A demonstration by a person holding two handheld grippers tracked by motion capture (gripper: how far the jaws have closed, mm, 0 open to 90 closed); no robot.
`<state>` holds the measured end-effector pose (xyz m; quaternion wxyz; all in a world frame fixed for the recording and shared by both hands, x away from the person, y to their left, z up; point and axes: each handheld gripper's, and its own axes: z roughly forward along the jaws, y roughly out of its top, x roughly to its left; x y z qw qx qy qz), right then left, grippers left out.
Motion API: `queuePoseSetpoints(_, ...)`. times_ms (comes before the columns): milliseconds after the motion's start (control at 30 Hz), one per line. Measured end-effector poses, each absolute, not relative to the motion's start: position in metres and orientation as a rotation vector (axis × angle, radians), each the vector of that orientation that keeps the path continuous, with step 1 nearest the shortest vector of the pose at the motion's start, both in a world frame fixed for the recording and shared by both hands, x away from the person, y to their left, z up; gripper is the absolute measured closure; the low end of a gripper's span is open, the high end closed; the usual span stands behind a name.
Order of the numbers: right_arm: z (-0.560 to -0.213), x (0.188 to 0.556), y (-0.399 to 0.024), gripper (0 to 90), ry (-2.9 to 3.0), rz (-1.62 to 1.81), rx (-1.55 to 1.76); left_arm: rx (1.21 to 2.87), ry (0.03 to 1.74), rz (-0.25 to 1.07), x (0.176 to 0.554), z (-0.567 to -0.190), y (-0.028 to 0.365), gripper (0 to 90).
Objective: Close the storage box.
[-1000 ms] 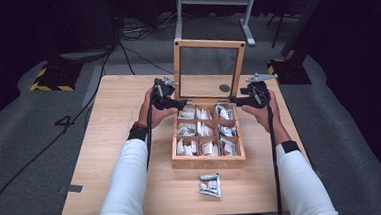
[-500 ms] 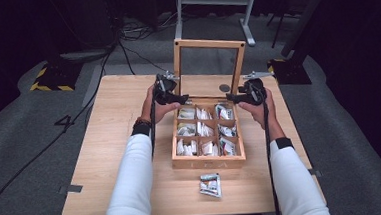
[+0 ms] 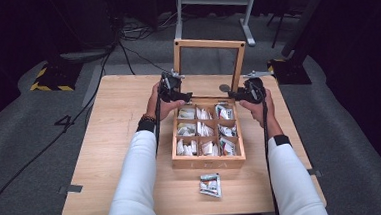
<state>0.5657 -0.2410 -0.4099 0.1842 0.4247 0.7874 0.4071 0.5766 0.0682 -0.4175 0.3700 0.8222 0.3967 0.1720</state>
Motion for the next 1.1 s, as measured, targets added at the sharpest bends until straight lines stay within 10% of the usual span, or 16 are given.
queuePoseSetpoints(1100, -0.395, 0.546, -0.243, 58.8, 2.179, 1.186, 1.165, 2.029, 0.975, 0.427, 0.554, -0.391, 0.083, 45.7)
